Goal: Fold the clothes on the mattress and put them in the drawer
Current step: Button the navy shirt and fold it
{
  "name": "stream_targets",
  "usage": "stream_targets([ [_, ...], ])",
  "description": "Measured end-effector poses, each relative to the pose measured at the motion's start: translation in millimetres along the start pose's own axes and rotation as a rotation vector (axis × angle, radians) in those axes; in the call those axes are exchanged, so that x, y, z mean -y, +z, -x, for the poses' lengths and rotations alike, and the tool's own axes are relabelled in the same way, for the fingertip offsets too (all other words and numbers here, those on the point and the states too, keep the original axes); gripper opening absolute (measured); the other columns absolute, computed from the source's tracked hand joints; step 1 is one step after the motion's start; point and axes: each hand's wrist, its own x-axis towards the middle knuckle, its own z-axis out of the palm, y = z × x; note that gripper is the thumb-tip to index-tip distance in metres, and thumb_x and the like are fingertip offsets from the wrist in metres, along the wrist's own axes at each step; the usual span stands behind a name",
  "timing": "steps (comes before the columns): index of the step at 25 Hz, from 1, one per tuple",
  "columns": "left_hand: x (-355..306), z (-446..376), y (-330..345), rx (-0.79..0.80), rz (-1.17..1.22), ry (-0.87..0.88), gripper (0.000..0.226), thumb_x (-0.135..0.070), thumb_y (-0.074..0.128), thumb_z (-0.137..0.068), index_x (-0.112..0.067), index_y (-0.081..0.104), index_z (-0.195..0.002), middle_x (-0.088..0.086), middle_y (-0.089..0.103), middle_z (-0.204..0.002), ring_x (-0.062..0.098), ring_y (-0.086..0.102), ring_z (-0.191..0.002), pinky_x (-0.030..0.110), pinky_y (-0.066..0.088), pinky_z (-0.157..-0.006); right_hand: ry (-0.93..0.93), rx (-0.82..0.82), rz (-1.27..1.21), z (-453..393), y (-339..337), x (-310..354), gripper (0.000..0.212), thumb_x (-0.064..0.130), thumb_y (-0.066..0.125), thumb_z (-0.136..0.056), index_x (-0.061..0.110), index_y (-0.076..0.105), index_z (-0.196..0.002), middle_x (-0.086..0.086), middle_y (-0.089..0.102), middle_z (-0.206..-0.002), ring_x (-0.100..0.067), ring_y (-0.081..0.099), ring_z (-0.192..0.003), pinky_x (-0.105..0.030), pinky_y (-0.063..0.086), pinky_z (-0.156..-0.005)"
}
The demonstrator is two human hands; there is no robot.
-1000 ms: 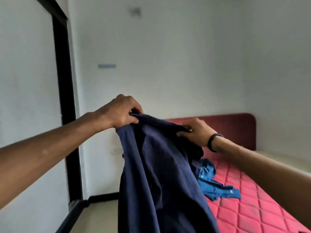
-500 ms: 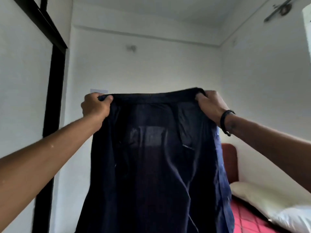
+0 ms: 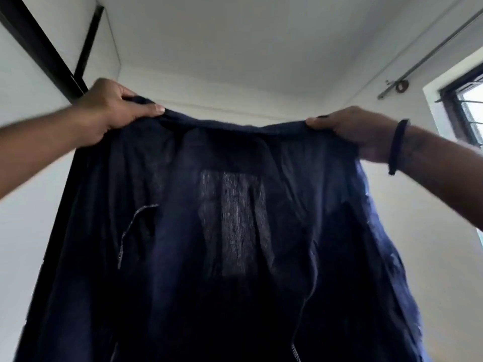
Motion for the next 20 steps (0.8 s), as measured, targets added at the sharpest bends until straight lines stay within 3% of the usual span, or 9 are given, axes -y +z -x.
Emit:
stream_targets([
  [4,-41.1,-35.3,-17.0,0.339,0.105,-0.350,0.066,-0.043,0.087,-0.069,-0.010,0.073,-0.124,0.016,0.075,-0.116,0.032,0.070,-0.114,0.055,0.050,-0.106,0.151,0.161,-0.023,-29.9,-33.9,40.9,0.029,0.033,0.061,-0.098,0.010,0.073,-0.113,-0.011,0.073,-0.120,-0.026,0.070,-0.102,-0.046,0.059,-0.092],
  [6,-23.2,-30.3,5.3,0.513,0.063,-0.446,0.053,-0.040,0.080,-0.081,-0.007,0.073,-0.122,0.017,0.076,-0.115,0.030,0.074,-0.101,0.049,0.060,-0.091,0.288,0.212,0.030,-46.7,-33.4,7.6,0.047,0.034,0.067,-0.094,0.004,0.068,-0.130,-0.019,0.067,-0.133,-0.034,0.063,-0.123,-0.052,0.048,-0.110],
  [8,26.1,-4.0,47.1,0.619,-0.040,-0.515,0.033,-0.033,0.073,-0.091,-0.001,0.076,-0.100,0.018,0.078,-0.091,0.026,0.076,-0.067,0.036,0.061,-0.053,0.422,0.265,0.095,-45.6,-15.1,-66.0,0.055,0.034,0.072,-0.091,-0.001,0.065,-0.133,-0.022,0.066,-0.132,-0.039,0.058,-0.130,-0.056,0.043,-0.114],
  [9,56.9,16.1,69.6,0.644,-0.086,-0.533,0.030,-0.029,0.073,-0.093,0.000,0.076,-0.092,0.018,0.078,-0.082,0.025,0.073,-0.058,0.032,0.057,-0.044,0.469,0.267,0.133,-37.3,-3.2,-106.3,0.053,0.033,0.074,-0.090,-0.004,0.067,-0.127,-0.024,0.069,-0.126,-0.041,0.062,-0.123,-0.056,0.047,-0.110],
  [11,150.7,80.5,121.9,0.740,-0.123,-0.596,0.029,-0.026,0.077,-0.090,0.004,0.076,-0.093,0.018,0.078,-0.085,0.025,0.074,-0.064,0.032,0.059,-0.049,0.577,0.259,0.178,-1.0,31.8,-210.1,0.044,0.030,0.077,-0.088,-0.007,0.072,-0.112,-0.026,0.074,-0.111,-0.041,0.070,-0.103,-0.053,0.056,-0.097],
  [15,341.1,271.9,202.4,0.974,-0.145,-0.876,0.032,-0.023,0.082,-0.086,0.005,0.077,-0.100,0.024,0.076,-0.103,0.033,0.070,-0.091,0.043,0.057,-0.088,0.837,0.405,0.276,123.8,104.7,-443.9,0.048,0.032,0.085,-0.081,-0.011,0.072,-0.098,-0.026,0.075,-0.095,-0.035,0.071,-0.086,-0.051,0.060,-0.086],
  [16,376.8,325.4,217.0,0.967,-0.162,-0.926,0.021,-0.019,0.082,-0.086,0.000,0.080,-0.093,0.022,0.076,-0.100,0.029,0.069,-0.088,0.041,0.055,-0.088,0.876,0.448,0.344,158.9,120.8,-492.6,0.044,0.031,0.087,-0.080,-0.009,0.071,-0.089,-0.020,0.074,-0.082,-0.024,0.068,-0.072,-0.041,0.061,-0.073],
  [18,442.8,424.3,247.5,0.925,-0.218,-0.951,0.009,-0.022,0.087,-0.082,-0.022,0.083,-0.074,0.005,0.078,-0.086,0.018,0.068,-0.078,0.036,0.055,-0.083,0.899,0.562,0.513,227.0,162.5,-572.4,0.026,0.022,0.079,-0.090,0.004,0.068,-0.074,-0.002,0.057,-0.058,-0.007,0.048,-0.050,-0.022,0.042,-0.049],
  [20,480.0,487.6,276.7,0.904,-0.314,-0.926,0.009,-0.039,0.089,-0.073,-0.035,0.082,-0.075,-0.008,0.078,-0.082,0.015,0.072,-0.083,0.032,0.054,-0.080,0.853,0.614,0.695,269.0,193.4,-633.1,0.028,0.024,0.072,-0.093,0.009,0.070,-0.069,0.001,0.056,-0.059,-0.009,0.049,-0.053,-0.026,0.043,-0.053],
])
